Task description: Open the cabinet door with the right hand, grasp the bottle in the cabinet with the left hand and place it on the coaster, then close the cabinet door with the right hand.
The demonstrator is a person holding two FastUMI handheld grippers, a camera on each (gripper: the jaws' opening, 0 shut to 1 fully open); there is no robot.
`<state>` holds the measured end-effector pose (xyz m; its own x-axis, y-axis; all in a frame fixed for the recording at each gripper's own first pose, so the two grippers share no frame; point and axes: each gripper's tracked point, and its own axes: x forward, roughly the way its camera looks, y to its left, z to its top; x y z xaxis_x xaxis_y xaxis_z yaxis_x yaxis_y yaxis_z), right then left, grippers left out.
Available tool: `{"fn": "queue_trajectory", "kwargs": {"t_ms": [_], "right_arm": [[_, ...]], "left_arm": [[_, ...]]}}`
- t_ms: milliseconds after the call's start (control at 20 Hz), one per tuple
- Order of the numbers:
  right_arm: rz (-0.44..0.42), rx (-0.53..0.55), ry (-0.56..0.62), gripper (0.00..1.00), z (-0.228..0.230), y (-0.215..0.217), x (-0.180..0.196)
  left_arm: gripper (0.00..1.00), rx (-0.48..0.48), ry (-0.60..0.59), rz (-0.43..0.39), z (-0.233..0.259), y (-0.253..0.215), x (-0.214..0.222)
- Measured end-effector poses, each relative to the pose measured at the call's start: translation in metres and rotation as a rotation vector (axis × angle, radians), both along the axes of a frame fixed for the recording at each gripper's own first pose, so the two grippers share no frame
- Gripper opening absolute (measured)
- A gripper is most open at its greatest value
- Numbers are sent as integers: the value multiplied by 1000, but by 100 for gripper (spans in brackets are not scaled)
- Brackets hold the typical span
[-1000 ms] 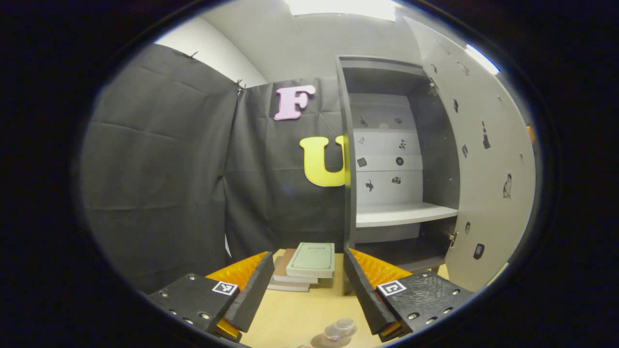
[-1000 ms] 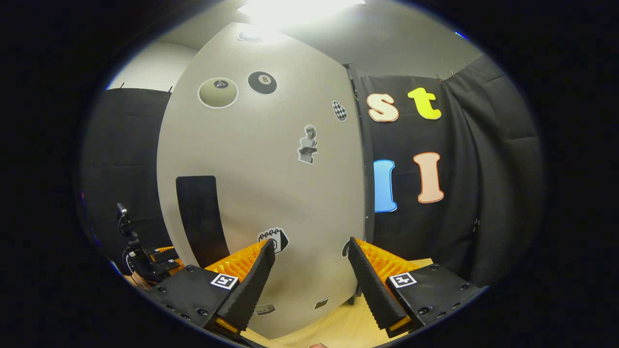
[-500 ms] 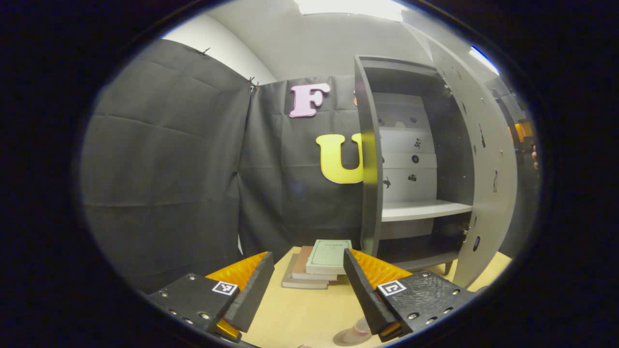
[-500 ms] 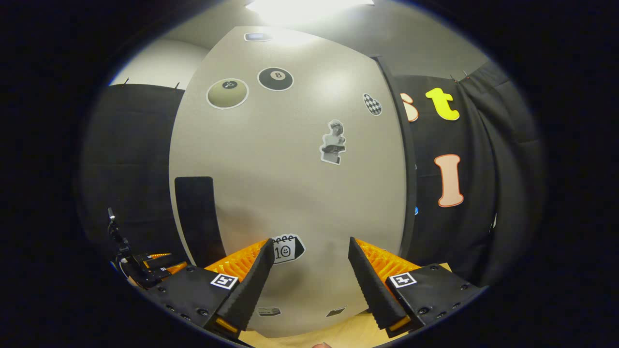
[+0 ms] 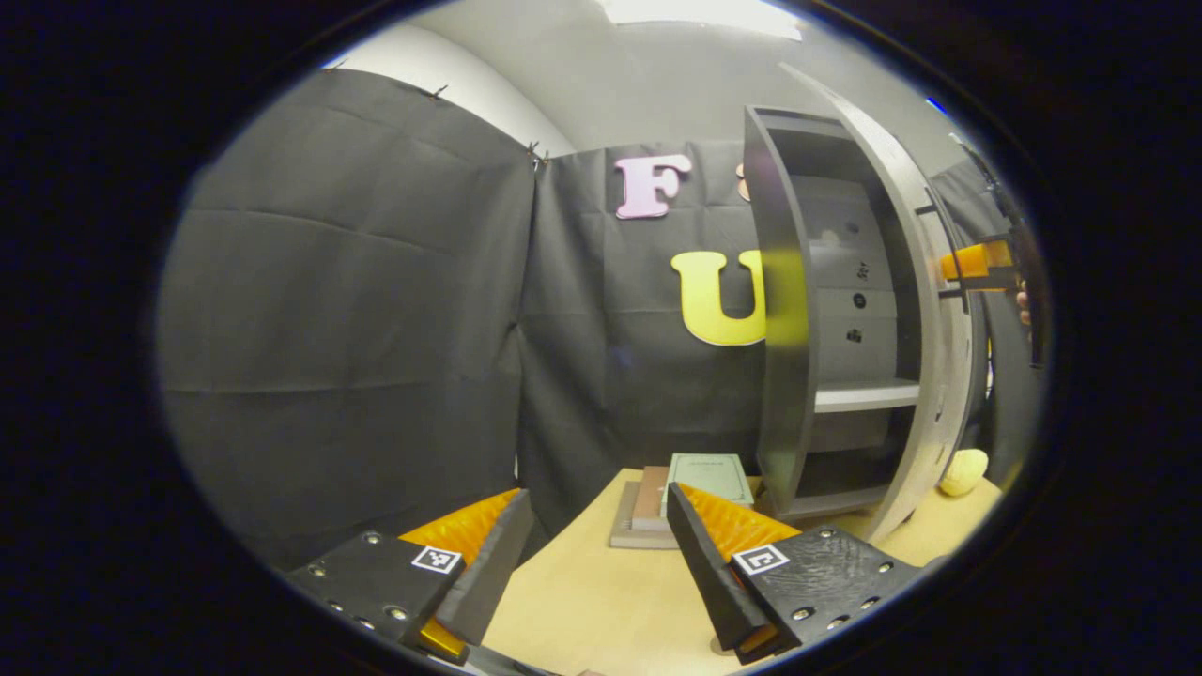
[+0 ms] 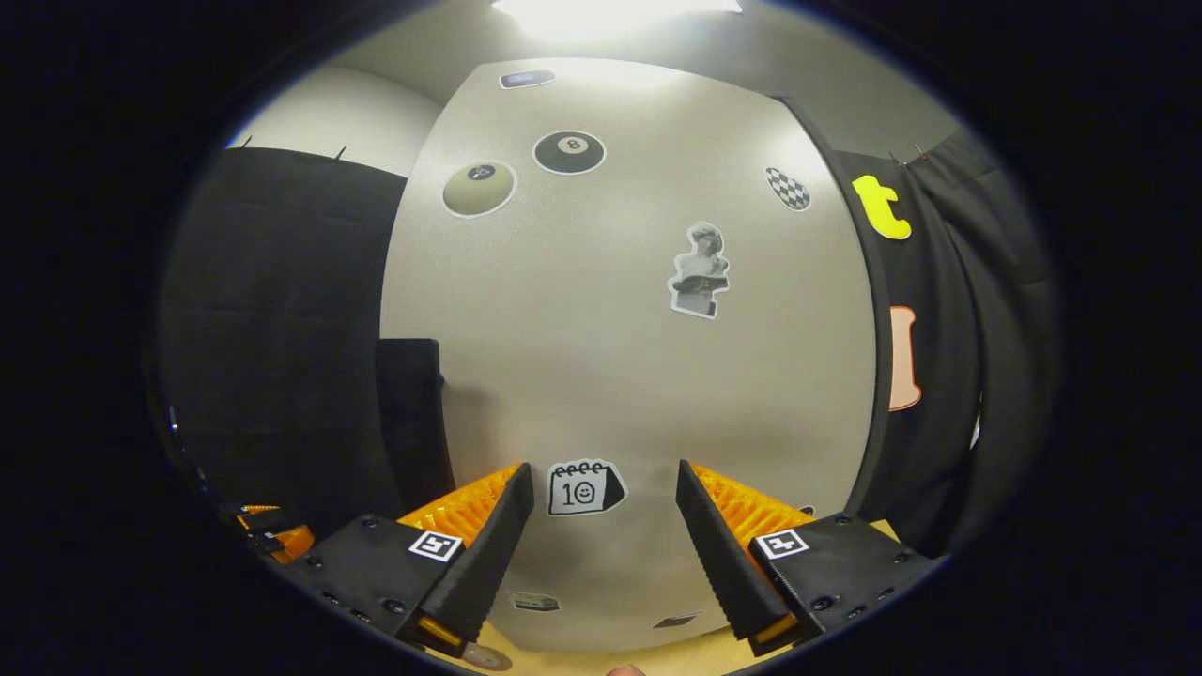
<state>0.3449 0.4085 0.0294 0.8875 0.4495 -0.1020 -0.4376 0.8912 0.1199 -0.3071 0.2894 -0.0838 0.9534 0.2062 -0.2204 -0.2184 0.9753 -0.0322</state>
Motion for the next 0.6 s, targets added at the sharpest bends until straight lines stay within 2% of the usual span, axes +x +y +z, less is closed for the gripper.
{"fn": "queue_trajectory", "kwargs": {"t_ms": [300,500,600], "right_arm": [[-37,46,22,97,-5,14,22],[-85,27,6,98,-4,10,17],[-91,19,0,94,-3,8,15]], "left_arm": [[87,-7,11,19,-9,23,-5],[87,11,23,0,-10,22,-3],[89,19,21,-15,-7,15,-3]]}}
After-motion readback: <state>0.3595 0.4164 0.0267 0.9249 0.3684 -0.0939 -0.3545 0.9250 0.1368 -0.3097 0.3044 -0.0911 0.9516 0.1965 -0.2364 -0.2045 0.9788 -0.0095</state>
